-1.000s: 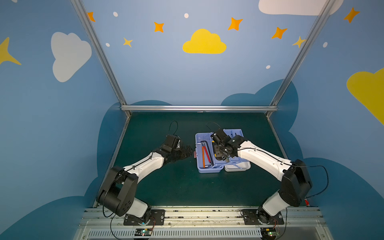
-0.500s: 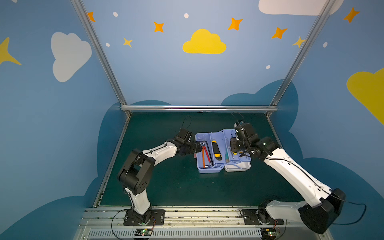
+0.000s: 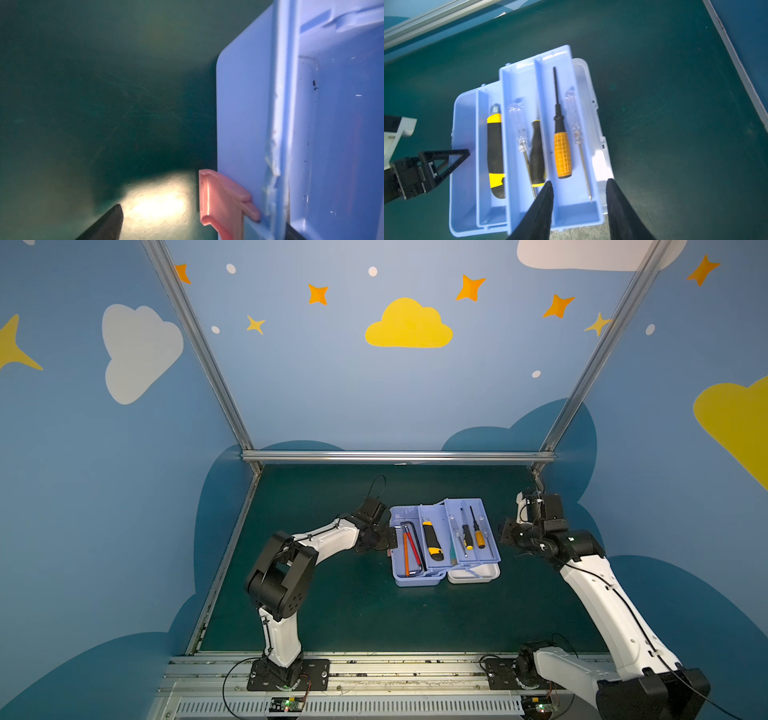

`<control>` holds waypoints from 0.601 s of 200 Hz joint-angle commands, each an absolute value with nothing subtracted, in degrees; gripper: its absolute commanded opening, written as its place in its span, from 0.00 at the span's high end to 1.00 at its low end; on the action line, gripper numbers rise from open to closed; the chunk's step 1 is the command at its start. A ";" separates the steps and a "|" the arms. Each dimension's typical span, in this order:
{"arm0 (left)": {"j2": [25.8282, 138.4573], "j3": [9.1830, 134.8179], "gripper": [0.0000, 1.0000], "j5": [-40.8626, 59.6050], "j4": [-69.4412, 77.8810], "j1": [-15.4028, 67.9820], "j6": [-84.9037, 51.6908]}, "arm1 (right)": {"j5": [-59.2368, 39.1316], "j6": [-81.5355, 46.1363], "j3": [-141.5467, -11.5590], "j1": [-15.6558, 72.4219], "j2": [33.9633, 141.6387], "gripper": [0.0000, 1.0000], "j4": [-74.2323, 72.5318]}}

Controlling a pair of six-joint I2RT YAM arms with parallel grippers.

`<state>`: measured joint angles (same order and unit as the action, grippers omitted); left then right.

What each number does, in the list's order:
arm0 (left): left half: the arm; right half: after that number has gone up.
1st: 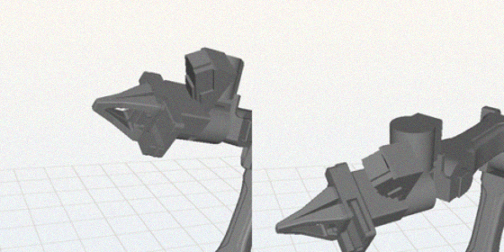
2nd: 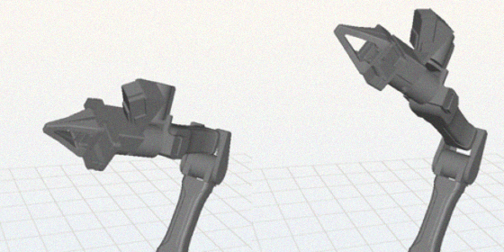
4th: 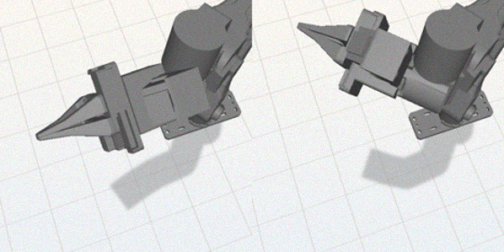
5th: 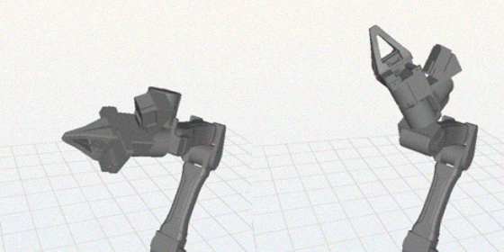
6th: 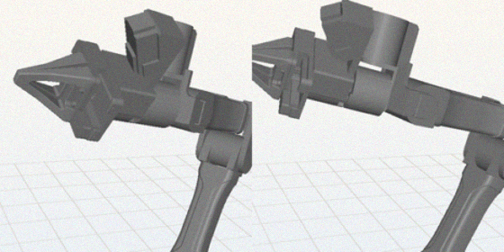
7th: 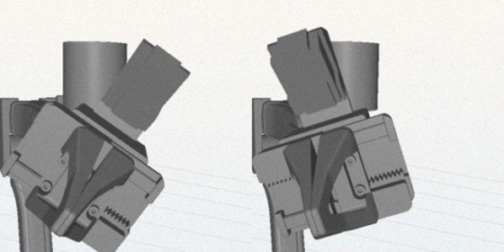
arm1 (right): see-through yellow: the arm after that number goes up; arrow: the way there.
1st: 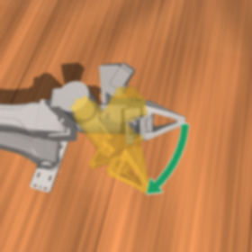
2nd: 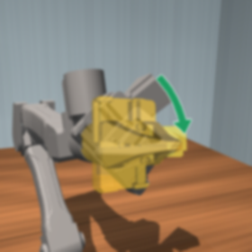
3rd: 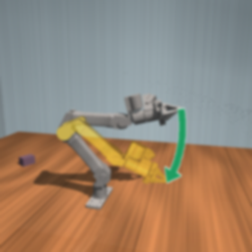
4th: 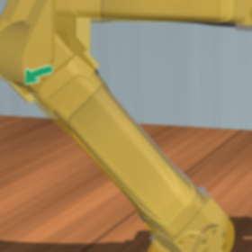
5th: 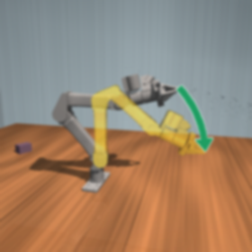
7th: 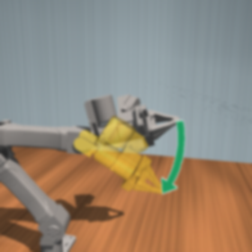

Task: Pack the tool kit
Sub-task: 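Move both grippers to the raised white lid edges on either side of the box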

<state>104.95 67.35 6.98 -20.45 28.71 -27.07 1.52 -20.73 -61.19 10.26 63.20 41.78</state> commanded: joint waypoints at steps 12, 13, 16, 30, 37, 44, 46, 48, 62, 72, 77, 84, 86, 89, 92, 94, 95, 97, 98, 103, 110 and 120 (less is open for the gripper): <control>101.52 64.63 0.03 3.60 -25.97 24.47 -24.63 | -4.44 -20.95 -58.72 6.40 62.90 0.58 39.84; 101.39 64.62 0.03 3.60 -25.99 24.41 -24.62 | -4.59 -20.98 -58.63 6.19 62.96 0.58 39.78; 101.16 64.49 0.03 3.60 -26.06 24.21 -24.54 | -5.10 -21.00 -58.40 5.85 63.03 0.58 39.65; 99.81 64.15 0.04 3.48 -26.44 23.41 -24.34 | -6.85 -21.03 -57.00 4.03 63.63 0.58 38.91; 98.95 64.07 0.03 3.98 -26.27 23.01 -24.34 | -7.74 -21.17 -56.21 3.27 64.01 0.58 38.33; 97.88 64.14 0.03 4.99 -25.87 22.69 -24.12 | -8.89 -21.29 -55.46 2.61 64.54 0.58 37.60; 97.55 64.22 0.03 5.25 -25.80 22.64 -24.09 | -9.12 -21.34 -55.22 2.45 64.72 0.58 37.37; 97.27 64.33 0.03 5.40 -25.72 22.53 -24.08 | -9.38 -21.51 -55.03 2.31 64.85 0.58 37.16; 95.18 65.20 0.02 6.88 -25.26 22.48 -24.04 | -11.30 -21.88 -53.83 1.78 66.45 0.58 35.32; 93.97 66.00 0.00 8.16 -24.96 22.49 -23.83 | -11.98 -21.96 -53.45 1.50 67.76 0.58 34.64; 93.43 66.36 0.00 8.50 -25.05 22.50 -23.79 | -12.16 -21.91 -53.29 1.54 68.37 0.58 34.27; 92.81 66.91 0.00 8.68 -25.36 22.47 -23.90 | -12.53 -21.78 -53.18 1.37 69.38 0.58 33.71; 92.70 67.07 0.00 8.65 -25.50 22.38 -23.90 | -12.68 -21.73 -53.12 1.38 69.81 0.58 33.65; 92.62 67.32 0.00 8.55 -25.80 22.24 -24.18 | -12.73 -21.71 -53.16 1.40 70.19 0.58 33.55; 92.48 67.62 0.00 8.27 -26.13 22.09 -24.70 | -12.95 -21.75 -53.17 1.30 70.81 0.58 33.30; 92.40 67.71 0.00 8.20 -26.24 21.92 -24.92 | -12.98 -21.82 -53.17 1.27 70.96 0.58 33.26; 92.43 67.73 0.00 8.23 -26.30 21.86 -24.94 | -13.18 -21.87 -53.17 1.24 71.29 0.58 33.08; 92.39 67.76 0.00 8.36 -26.40 21.64 -24.96 | -13.36 -21.88 -53.22 1.17 71.63 0.58 32.99; 92.34 67.85 0.00 8.40 -26.38 21.54 -25.05 | -13.45 -21.88 -53.24 1.15 71.85 0.58 32.93; 92.34 67.85 0.00 8.52 -26.58 20.98 -25.13 | -13.91 -21.93 -53.39 1.14 72.75 0.58 32.66; 92.55 67.85 0.00 8.25 -26.99 20.29 -24.91 | -14.63 -22.14 -53.73 1.15 74.30 0.59 32.39; 92.95 67.77 0.00 6.82 -27.99 19.51 -24.08 | -15.90 -22.11 -54.77 0.90 76.68 0.61 32.73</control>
<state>92.62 67.35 8.14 -24.56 21.58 -24.88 -12.08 -21.80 -53.65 1.37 72.86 34.39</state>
